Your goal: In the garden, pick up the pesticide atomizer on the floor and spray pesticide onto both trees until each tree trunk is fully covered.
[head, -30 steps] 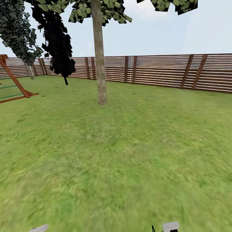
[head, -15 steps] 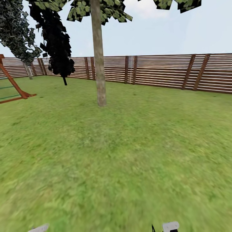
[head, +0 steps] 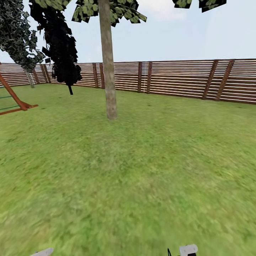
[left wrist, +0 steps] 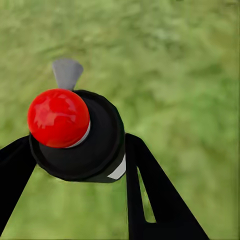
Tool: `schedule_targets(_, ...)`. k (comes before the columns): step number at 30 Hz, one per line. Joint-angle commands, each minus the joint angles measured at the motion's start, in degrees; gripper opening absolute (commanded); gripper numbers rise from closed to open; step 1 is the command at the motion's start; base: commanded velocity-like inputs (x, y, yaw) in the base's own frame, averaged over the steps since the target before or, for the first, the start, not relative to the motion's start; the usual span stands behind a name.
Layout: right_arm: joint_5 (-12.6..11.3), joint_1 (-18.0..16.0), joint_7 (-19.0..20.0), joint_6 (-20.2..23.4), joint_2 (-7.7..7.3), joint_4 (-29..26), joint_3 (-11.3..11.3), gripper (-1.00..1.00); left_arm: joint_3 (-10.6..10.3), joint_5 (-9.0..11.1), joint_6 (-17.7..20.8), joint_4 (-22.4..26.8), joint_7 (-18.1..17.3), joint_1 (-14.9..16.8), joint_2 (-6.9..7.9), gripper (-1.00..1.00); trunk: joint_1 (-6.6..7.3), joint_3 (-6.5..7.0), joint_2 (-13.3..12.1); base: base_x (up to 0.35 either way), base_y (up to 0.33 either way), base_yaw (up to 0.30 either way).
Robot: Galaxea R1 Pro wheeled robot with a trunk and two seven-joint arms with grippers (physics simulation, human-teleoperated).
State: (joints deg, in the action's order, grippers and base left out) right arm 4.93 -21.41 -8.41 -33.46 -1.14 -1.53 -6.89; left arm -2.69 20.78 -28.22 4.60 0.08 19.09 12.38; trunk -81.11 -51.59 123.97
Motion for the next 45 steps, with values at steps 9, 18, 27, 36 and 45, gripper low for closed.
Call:
schedule_targets(9, 0.5, 0.0, -0.6, 0.0, 0.00, 0.0, -0.3, 1.00, -0.3, 0.3, -0.1, 0.0, 0.0, 0.0, 0.01, -1.00, -0.03, -0.05, 0.0, 0.339, 0.000, 0.000)
schedule_targets(18, 0.5, 0.0, -0.6, 0.0, 0.00, 0.0, -0.3, 1.00, -0.3, 0.3, -0.2, 0.0, 0.0, 0.0, 0.01, -1.00, -0.03, -0.05, 0.0, 0.339, 0.000, 0.000)
schedule_targets(27, 0.5, 0.0, -0.6, 0.0, 0.00, 0.0, -0.3, 1.00, -0.3, 0.3, -0.1, 0.0, 0.0, 0.0, 0.01, -1.00, -0.03, -0.05, 0.0, 0.339, 0.000, 0.000)
schedule_targets(36, 0.5, 0.0, -0.6, 0.0, 0.00, 0.0, -0.3, 1.00, -0.3, 0.3, -0.1, 0.0, 0.0, 0.0, -0.07, -1.00, -0.03, -0.05, 0.0, 0.339, 0.000, 0.000)
schedule_targets(45, 0.3, 0.7, -0.5, 0.1, 1.88, 0.0, -0.3, 1.00, -0.4, 0.3, -0.2, 0.0, 0.0, 0.0, -0.13, -1.00, -0.03, -0.05, 0.0, 0.339, 0.000, 0.000)
